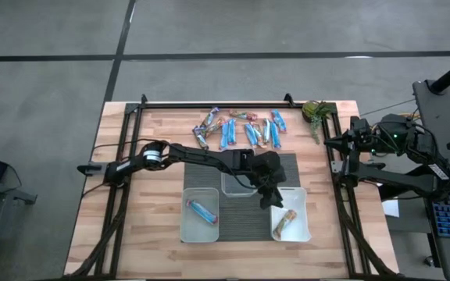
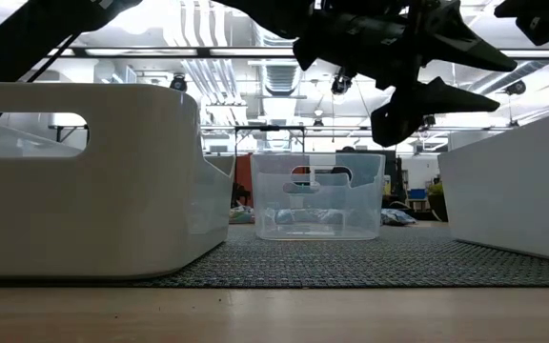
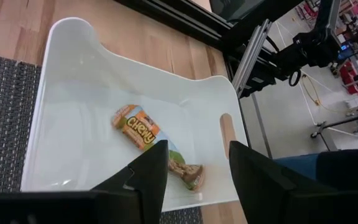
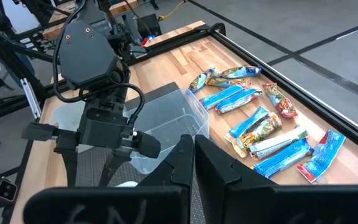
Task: Pick and place Granola Bars by type
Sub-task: Put the red granola bar into the gray bin
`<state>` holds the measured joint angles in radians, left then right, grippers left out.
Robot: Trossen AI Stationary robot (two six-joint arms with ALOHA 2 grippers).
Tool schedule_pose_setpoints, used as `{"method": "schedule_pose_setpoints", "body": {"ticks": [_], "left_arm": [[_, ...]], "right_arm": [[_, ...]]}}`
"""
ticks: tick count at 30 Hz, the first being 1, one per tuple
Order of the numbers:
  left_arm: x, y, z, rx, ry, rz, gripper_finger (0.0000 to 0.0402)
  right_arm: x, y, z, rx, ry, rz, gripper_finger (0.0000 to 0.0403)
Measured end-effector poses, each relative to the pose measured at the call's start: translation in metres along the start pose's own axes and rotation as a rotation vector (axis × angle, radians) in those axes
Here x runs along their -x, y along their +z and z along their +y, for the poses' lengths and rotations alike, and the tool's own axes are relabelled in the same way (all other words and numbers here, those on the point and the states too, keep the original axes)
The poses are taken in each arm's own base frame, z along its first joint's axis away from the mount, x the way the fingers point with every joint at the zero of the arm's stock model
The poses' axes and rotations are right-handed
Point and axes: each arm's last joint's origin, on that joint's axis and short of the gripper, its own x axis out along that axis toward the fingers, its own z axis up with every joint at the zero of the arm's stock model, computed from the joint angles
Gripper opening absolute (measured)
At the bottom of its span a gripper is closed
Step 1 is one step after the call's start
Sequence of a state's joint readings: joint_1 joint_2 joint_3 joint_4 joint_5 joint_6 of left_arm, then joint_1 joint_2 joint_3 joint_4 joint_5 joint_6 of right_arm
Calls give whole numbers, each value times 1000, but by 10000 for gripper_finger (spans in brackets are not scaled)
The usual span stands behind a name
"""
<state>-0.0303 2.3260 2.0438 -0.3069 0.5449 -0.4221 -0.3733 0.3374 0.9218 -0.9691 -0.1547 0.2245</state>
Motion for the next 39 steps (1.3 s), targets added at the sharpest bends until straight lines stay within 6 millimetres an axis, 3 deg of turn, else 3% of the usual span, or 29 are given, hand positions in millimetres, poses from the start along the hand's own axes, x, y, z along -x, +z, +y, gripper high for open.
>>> {"method": "schedule_pose_setpoints", "body": {"ticks": [10,17,19,29,39], "left_arm": [[1,1,-1,-5,-1,-2,142],[8,6,-6,-44,-4,-27,22],[11,8,-8,-52,-4,-35,8],[29,22,-21,-115,31,-124,0],[78,33,-57,-200,113,-135,0]], "right_arm": [[0,0,0,11,0,0,8],[0,0,0,15,1,0,8],[0,0,0,15,0,0,8],[0,0,0,2,2,0,8],[0,0,0,-4,2,1,8]]}}
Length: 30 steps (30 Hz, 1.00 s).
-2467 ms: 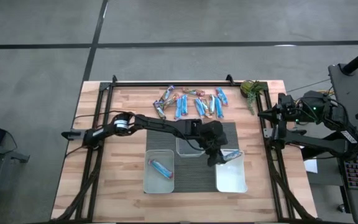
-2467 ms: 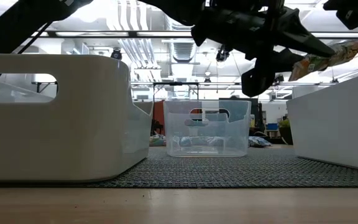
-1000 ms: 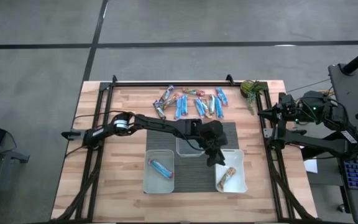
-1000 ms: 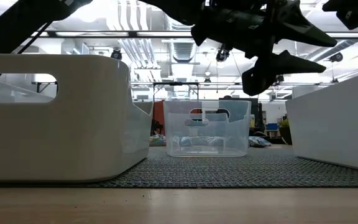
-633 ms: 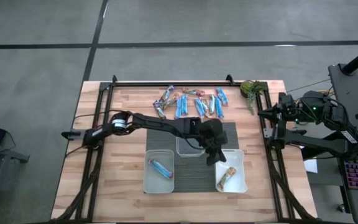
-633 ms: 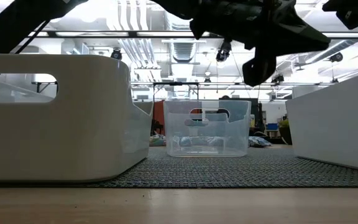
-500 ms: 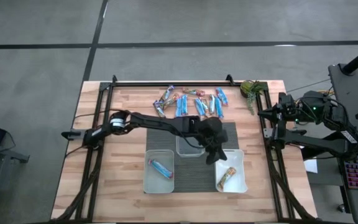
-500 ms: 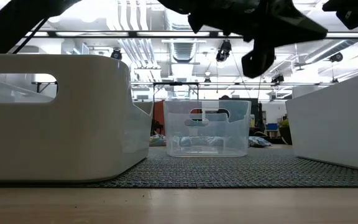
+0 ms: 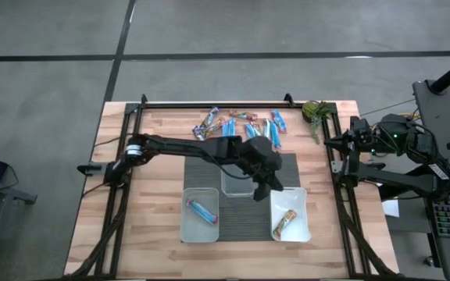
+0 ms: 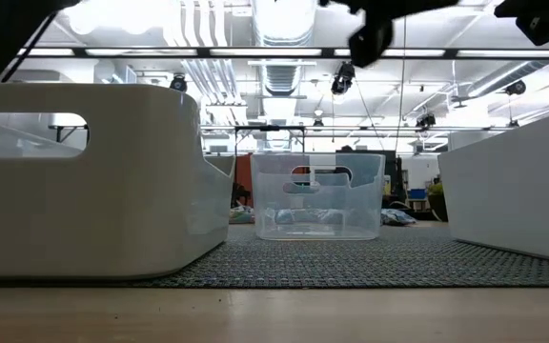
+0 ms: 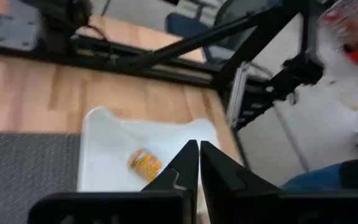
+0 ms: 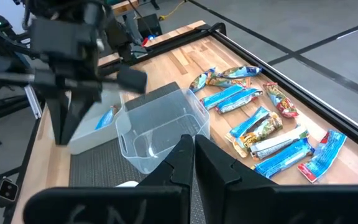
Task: Pick and place Granola Bars by type
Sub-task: Put the red granola bar into the gray bin
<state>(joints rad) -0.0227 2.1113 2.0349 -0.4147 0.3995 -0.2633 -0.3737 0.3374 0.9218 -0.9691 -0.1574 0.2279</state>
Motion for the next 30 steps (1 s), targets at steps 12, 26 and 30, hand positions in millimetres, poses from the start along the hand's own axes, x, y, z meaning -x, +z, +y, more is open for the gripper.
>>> {"method": "schedule_pose_setpoints", "body": {"ticks": [12,26,30], "left_arm": [[88,4,-33,-98,169,-99,0],[182,-72,-47,-8,292,-399,0],[208,-91,-51,-5,355,-452,0]], "right_arm": [[0,0,0,0,0,-1,8],[0,1,0,3,2,-8,8],[0,1,0,3,3,-11,8]]}}
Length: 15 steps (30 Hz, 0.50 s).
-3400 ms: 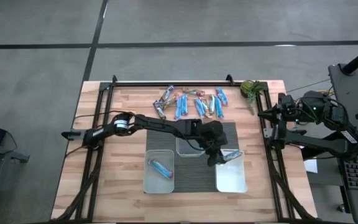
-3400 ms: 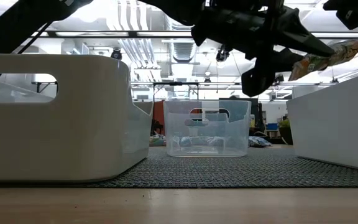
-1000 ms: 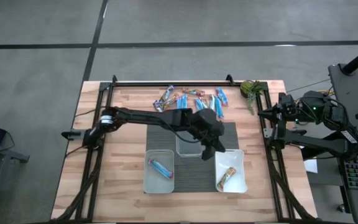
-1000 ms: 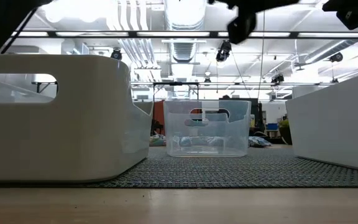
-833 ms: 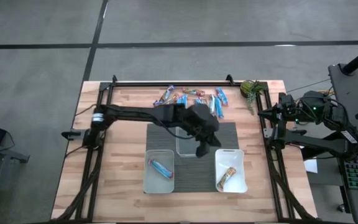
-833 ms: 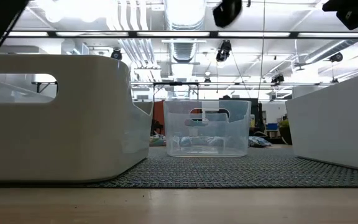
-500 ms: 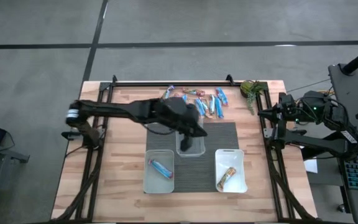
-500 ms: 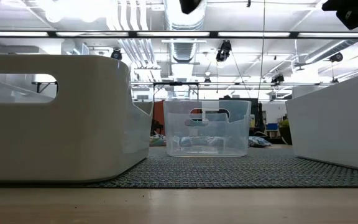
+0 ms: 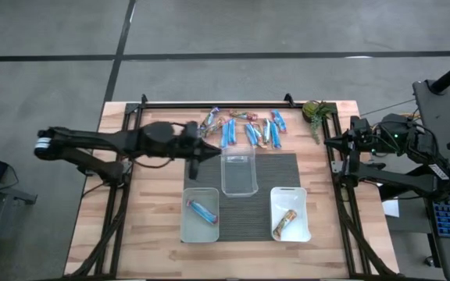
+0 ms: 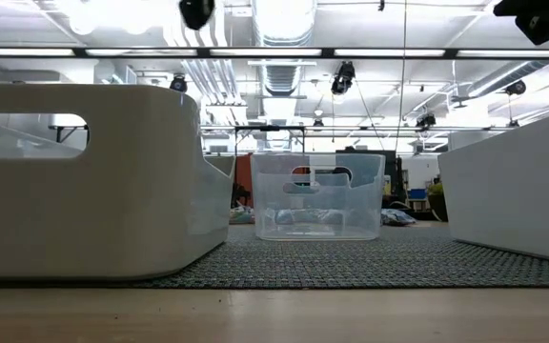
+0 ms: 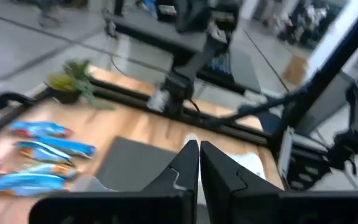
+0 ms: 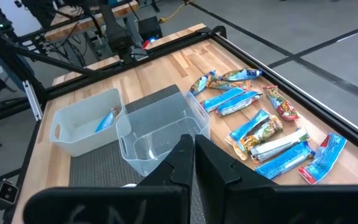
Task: Pick and place Granola Bars by type
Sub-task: Put the red granola bar into the gray bin
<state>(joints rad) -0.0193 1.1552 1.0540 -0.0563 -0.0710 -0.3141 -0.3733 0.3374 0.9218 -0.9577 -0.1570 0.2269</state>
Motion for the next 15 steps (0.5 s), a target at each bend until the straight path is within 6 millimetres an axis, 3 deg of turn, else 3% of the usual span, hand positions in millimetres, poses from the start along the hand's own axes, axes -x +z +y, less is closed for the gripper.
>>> {"method": "schedule_pose_setpoints", "body": {"ticks": [6,15], "left_arm": [[35,-11,9,0,89,-58,0],[55,-19,15,-42,144,-97,0]], "right_arm": [[0,2,0,2,4,-18,8],[-16,8,-1,-11,-9,39,8]]}}
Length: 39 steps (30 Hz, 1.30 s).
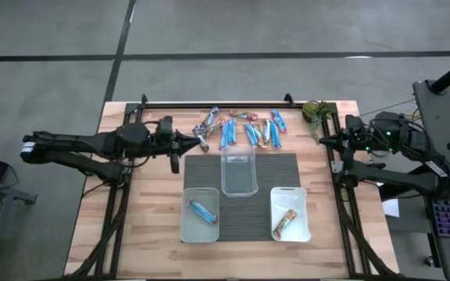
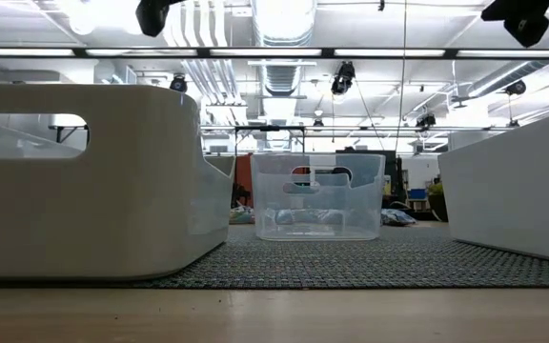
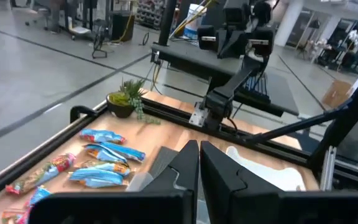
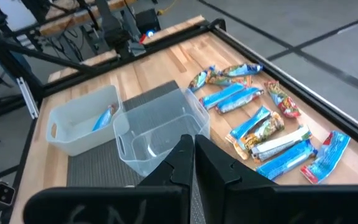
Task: Pick and place Granola Bars by type
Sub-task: Put the red granola bar into the gray bin
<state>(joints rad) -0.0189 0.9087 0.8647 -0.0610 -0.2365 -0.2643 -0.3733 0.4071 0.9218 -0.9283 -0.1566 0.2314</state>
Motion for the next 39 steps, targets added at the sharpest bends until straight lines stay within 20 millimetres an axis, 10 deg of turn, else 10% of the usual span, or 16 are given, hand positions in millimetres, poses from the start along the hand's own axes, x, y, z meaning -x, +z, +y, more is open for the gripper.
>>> {"method": "schedule_pose_setpoints", "body": {"ticks": [39], "left_arm": [[10,13,44,-40,166,150,0]], "right_arm": [[-88,85,-28,-91,-204,94,8]]}}
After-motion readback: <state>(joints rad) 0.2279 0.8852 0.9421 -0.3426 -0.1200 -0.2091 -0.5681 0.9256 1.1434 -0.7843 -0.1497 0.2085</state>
